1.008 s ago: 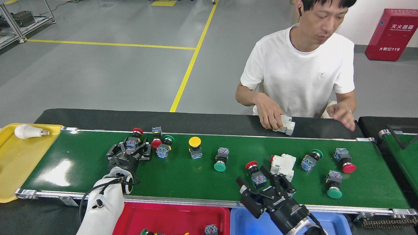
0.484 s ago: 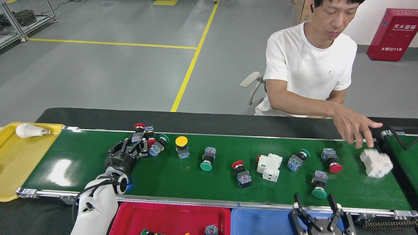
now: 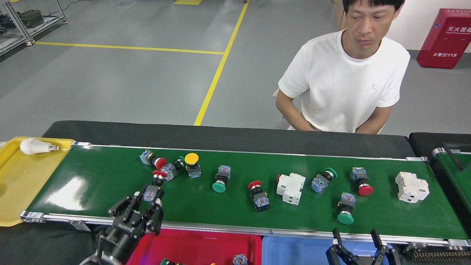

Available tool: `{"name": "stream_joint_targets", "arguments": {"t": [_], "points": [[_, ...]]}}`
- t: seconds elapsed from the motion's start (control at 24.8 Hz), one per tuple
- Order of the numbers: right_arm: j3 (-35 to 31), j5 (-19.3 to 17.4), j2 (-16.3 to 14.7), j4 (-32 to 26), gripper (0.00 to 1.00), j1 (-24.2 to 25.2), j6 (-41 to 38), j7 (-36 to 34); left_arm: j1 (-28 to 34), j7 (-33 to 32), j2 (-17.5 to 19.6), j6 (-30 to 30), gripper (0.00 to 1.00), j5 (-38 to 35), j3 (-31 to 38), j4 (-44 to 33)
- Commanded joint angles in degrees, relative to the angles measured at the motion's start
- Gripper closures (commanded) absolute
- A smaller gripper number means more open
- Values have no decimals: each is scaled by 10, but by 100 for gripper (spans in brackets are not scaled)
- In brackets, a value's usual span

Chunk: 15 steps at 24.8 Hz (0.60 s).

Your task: Pick switch part from conveyor to tray

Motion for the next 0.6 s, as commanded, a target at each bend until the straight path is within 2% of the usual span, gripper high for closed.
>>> {"name": "stream_joint_targets", "arguments": {"t": [0.0, 0.08, 0.12, 0.16, 0.24, 0.48, 0.52, 0.56], "points": [[2, 1, 15, -5, 2, -19, 2, 48, 18, 2, 3, -25, 83, -8, -14, -24], [2, 4, 23, -3, 2, -25, 4, 74, 24, 6, 5, -48, 71, -22, -46, -25], [2, 5, 25, -2, 3, -26, 4, 84, 24, 7, 5, -59, 62, -33, -57, -24], [2, 6, 27, 3, 4, -29, 5, 96, 24, 6, 5, -67, 44, -46, -65, -24], [15, 7, 31, 21, 6, -47, 14, 118, 29, 7, 2, -71, 0, -66, -69, -21], [72, 15, 24, 86, 6, -127, 121, 146, 31, 2, -4, -72, 0, -64, -61, -18], [75, 12, 23, 94, 10, -131, 121, 155, 31, 1, -6, -68, 0, -60, -57, -17], [77, 12, 22, 96, 19, -133, 121, 161, 31, -1, -10, -65, 0, -55, -49, -16]]}}
